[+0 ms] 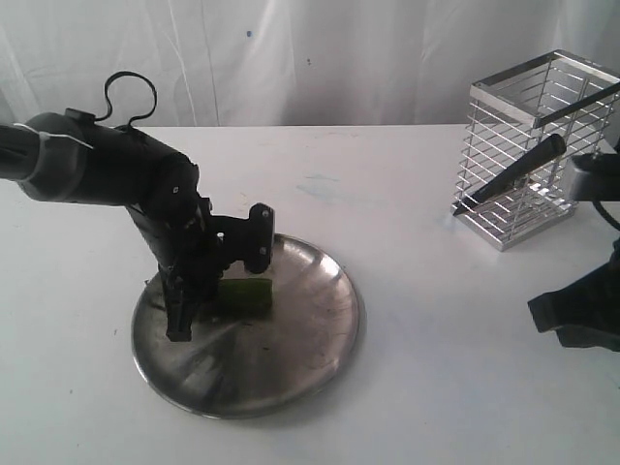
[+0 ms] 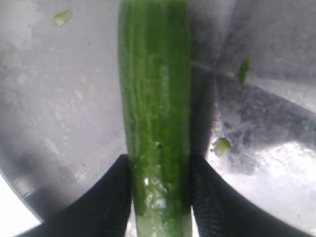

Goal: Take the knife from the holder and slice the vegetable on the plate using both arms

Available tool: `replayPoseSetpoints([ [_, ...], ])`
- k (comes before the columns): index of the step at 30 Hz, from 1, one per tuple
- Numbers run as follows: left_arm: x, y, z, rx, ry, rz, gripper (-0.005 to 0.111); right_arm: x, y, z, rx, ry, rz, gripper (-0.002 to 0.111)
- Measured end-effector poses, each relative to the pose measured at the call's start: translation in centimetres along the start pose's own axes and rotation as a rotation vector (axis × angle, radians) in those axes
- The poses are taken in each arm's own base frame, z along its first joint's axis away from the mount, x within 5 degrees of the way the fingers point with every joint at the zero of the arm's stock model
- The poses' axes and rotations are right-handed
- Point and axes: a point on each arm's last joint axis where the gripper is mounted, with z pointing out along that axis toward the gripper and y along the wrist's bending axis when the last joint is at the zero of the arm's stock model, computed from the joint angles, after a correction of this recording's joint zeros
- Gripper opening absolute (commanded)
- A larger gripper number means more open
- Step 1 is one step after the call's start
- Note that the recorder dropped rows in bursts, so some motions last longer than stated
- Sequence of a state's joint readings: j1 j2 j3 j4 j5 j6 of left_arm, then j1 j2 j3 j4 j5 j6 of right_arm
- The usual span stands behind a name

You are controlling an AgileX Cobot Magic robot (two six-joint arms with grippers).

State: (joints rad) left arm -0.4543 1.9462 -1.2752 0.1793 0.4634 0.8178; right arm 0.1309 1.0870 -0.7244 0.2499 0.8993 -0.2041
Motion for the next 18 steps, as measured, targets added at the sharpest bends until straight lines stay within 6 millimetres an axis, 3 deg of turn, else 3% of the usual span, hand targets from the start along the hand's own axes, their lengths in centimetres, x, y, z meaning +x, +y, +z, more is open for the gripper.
replayPoseSetpoints([
  [1,0.0,0.0,-0.1,-0.003,-0.002,-0.002,0.068,0.0,0.0,-0.1,-0.001,0.002,-0.001,0.0],
  [4,0.0,0.1,-0.8,-0.016,-0.01,-0.007,0.079,-0.3,0.1,-0.6,-0.006,0.006,-0.006,0.0],
  [8,0.1,0.3,-2.7,-0.036,-0.02,-0.013,0.079,-1.2,0.4,-1.7,-0.012,-0.008,-0.015,0.0],
  [11,0.1,0.5,-5.5,-0.089,-0.051,-0.048,0.077,-2.5,0.6,-3.2,-0.01,-0.063,-0.029,0.0],
  [13,0.2,0.7,-7.9,-0.138,-0.088,-0.128,0.062,-3.8,0.8,-4.4,-0.002,-0.141,-0.038,0.0],
  [17,0.9,0.2,-12.7,-0.181,-0.148,-0.404,0.0,-7.3,0.8,-6.2,0.027,-0.346,-0.048,0.0],
  [18,1.2,-0.1,-13.4,-0.172,-0.144,-0.452,0.001,-8.3,0.7,-6.4,0.03,-0.367,-0.05,0.0],
])
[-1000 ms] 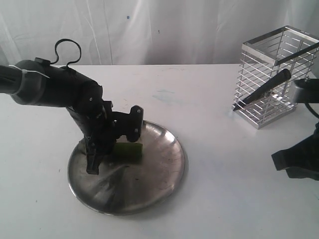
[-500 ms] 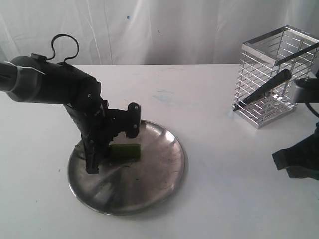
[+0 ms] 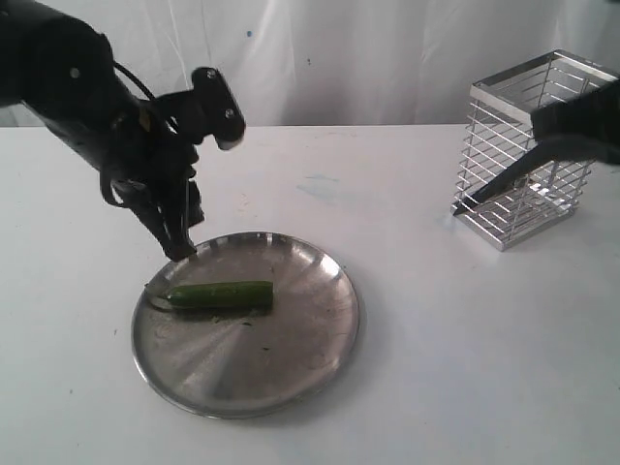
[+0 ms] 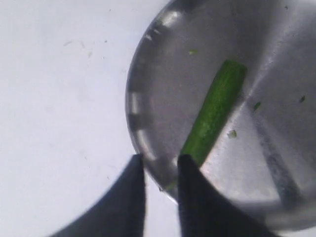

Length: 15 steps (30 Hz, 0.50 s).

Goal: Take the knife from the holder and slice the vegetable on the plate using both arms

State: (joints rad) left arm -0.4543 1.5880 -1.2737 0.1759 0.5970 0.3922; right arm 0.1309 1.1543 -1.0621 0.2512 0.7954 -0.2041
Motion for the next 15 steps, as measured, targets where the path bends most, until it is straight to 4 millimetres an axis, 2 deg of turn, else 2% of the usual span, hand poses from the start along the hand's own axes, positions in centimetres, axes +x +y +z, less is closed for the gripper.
replayPoseSetpoints([
  [3,0.6,-0.4,-0.6,0.029,0.04,-0.078,0.0,-2.3,-0.4,1.7,0.003,0.052,-0.011,0.0],
  [6,1.2,-1.3,0.0,0.087,0.07,-0.135,0.0,-4.0,-1.2,3.3,0.038,0.179,-0.004,0.001],
  [8,1.5,-2.0,0.3,0.133,0.079,-0.18,0.0,-4.9,-1.9,4.0,0.082,0.243,0.007,0.005],
  [12,1.7,-2.8,0.7,0.194,0.078,-0.236,0.0,-6.5,-3.3,3.9,0.163,0.289,0.007,0.026],
  [14,1.7,-2.8,0.7,0.195,0.07,-0.243,0.0,-7.0,-3.5,3.8,0.172,0.289,-0.002,0.041],
  [15,1.6,-2.7,0.7,0.191,0.064,-0.243,0.0,-7.1,-3.4,3.8,0.167,0.292,-0.016,0.054],
])
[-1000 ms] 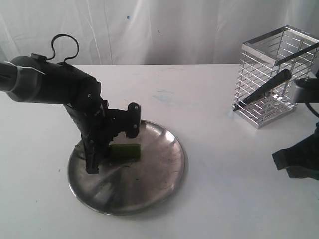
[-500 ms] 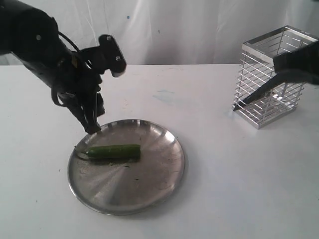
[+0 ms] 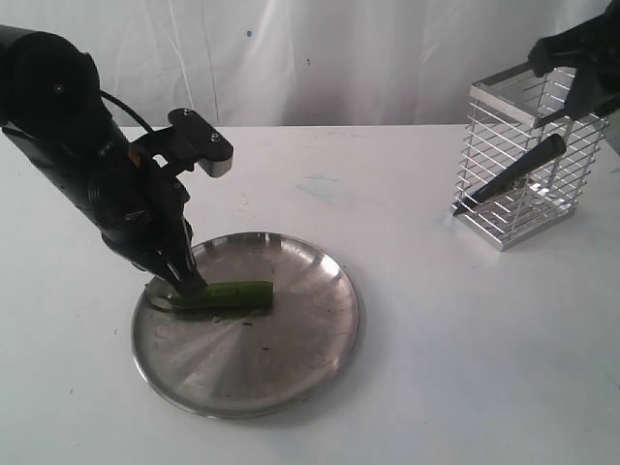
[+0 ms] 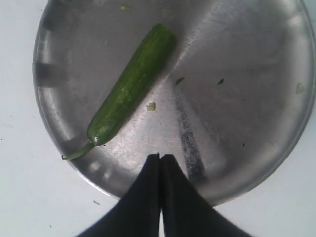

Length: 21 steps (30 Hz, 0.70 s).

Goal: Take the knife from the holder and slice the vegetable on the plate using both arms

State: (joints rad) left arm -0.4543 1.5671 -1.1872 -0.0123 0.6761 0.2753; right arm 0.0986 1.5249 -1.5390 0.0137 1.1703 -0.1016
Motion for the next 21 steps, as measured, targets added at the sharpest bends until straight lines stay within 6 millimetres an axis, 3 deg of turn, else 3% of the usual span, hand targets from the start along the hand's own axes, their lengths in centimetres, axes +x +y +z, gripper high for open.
replayPoseSetpoints([
  [2,-0.1,0.0,0.0,-0.001,-0.01,-0.005,0.0,-0.3,0.0,1.1,-0.01,0.026,-0.045,0.059],
  [5,-0.1,0.0,0.0,0.003,-0.013,-0.009,0.0,-1.0,-0.3,4.0,0.014,0.046,-0.073,0.059],
  [13,-0.2,0.0,0.0,-0.003,-0.025,-0.009,0.0,-1.4,-0.7,8.9,0.035,0.125,-0.093,0.056],
  [16,-0.3,0.1,0.0,-0.006,-0.033,-0.009,0.0,-1.7,-0.7,9.5,0.037,0.108,-0.094,0.048],
  [21,-0.3,0.1,0.0,-0.007,-0.038,-0.01,0.0,-1.9,-0.7,9.7,0.041,0.09,-0.096,0.024],
])
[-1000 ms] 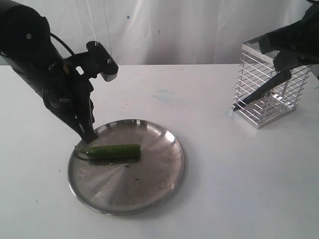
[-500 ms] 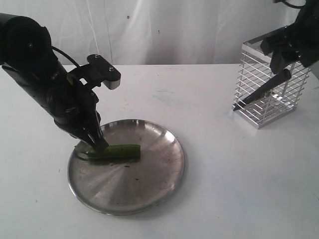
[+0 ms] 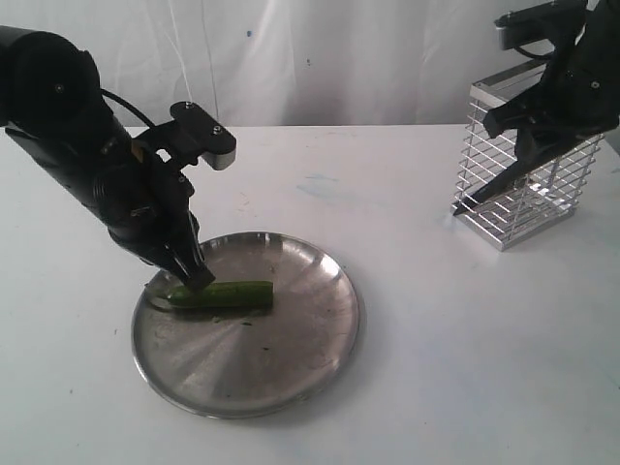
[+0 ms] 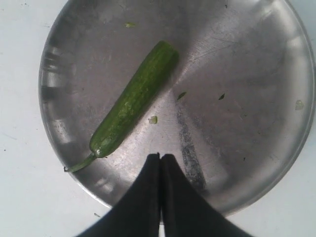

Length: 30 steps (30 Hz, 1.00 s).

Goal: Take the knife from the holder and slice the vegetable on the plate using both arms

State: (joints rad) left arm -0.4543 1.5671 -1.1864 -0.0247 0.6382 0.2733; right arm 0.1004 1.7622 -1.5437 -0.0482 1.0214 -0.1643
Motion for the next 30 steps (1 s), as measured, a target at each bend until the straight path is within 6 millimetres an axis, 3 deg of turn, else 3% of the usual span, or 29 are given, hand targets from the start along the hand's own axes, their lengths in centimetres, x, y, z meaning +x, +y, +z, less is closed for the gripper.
replayPoseSetpoints([
  [3,0.0,0.0,0.0,-0.001,-0.002,0.0,0.0,0.1,0.0,0.0,0.002,0.008,-0.002,0.015],
  [9,-0.1,0.0,0.0,-0.002,-0.008,-0.001,0.0,0.1,0.1,0.0,-0.011,0.013,0.005,0.014],
  [11,-0.1,0.0,0.0,-0.002,-0.008,-0.001,0.0,0.1,0.1,0.0,-0.009,0.014,0.004,0.009],
  [12,-0.1,0.0,0.0,-0.003,-0.009,-0.001,0.0,0.1,0.1,0.0,-0.009,0.014,0.004,0.001],
  [16,-0.2,0.1,0.0,-0.009,-0.023,-0.001,0.0,0.0,-0.1,-0.7,0.007,0.007,0.0,0.0],
  [23,-0.3,0.1,0.0,-0.011,-0.028,-0.001,0.0,1.1,-0.3,-6.4,0.031,-0.051,0.005,0.0],
  [30,-0.6,-0.4,0.0,0.046,-0.068,-0.067,0.0,3.5,1.2,-14.0,-0.084,-0.2,0.05,0.0],
])
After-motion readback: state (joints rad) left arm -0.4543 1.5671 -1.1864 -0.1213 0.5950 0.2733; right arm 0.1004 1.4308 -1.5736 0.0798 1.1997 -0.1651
